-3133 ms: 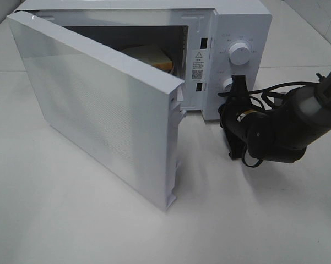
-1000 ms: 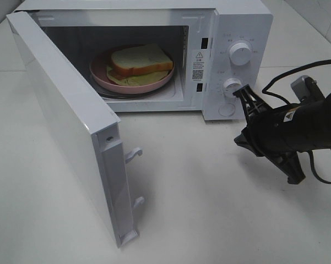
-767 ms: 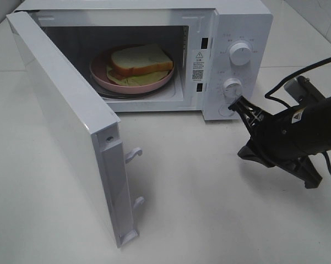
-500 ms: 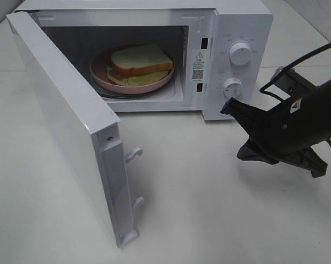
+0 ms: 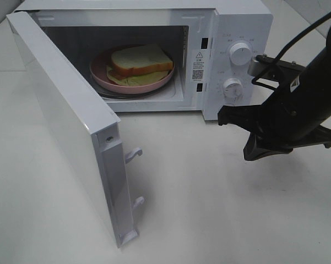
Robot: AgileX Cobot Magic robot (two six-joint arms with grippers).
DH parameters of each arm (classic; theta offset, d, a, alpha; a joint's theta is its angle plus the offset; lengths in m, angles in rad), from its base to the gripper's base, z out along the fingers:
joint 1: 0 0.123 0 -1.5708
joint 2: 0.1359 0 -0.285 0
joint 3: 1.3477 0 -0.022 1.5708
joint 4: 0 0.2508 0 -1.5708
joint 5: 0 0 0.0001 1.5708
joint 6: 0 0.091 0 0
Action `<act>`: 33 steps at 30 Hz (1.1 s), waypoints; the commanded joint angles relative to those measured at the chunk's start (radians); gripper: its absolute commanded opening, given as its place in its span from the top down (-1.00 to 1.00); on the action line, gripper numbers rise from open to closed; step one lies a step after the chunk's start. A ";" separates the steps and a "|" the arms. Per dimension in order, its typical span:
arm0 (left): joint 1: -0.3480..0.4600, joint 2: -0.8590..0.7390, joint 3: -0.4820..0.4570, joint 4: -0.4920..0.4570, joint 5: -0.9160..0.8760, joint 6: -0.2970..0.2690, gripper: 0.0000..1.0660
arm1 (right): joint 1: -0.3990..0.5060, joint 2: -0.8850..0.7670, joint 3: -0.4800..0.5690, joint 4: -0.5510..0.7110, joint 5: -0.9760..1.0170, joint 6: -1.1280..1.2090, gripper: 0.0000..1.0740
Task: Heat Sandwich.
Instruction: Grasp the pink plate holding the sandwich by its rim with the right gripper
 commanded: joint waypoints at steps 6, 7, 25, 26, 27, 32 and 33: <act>-0.010 -0.024 0.001 0.001 -0.005 -0.006 -0.94 | -0.005 -0.007 -0.073 -0.014 0.144 -0.309 0.91; -0.010 -0.024 0.001 0.001 -0.005 -0.006 -0.94 | -0.005 -0.007 -0.086 -0.015 0.167 -0.370 0.92; -0.010 -0.024 0.001 0.001 -0.005 -0.006 -0.94 | -0.005 -0.007 -0.155 -0.071 0.259 -1.168 0.91; -0.010 -0.024 0.001 0.001 -0.005 -0.006 -0.94 | -0.005 -0.007 -0.155 -0.071 0.259 -1.227 0.91; -0.010 -0.024 0.001 0.001 -0.005 -0.006 -0.94 | -0.005 -0.007 -0.155 -0.071 0.259 -1.227 0.91; -0.010 -0.024 0.001 0.001 -0.005 -0.006 -0.94 | -0.005 -0.007 -0.155 -0.070 0.258 -1.484 0.91; -0.010 -0.024 0.001 0.001 -0.005 -0.006 -0.94 | -0.005 -0.007 -0.155 -0.070 0.258 -1.522 0.91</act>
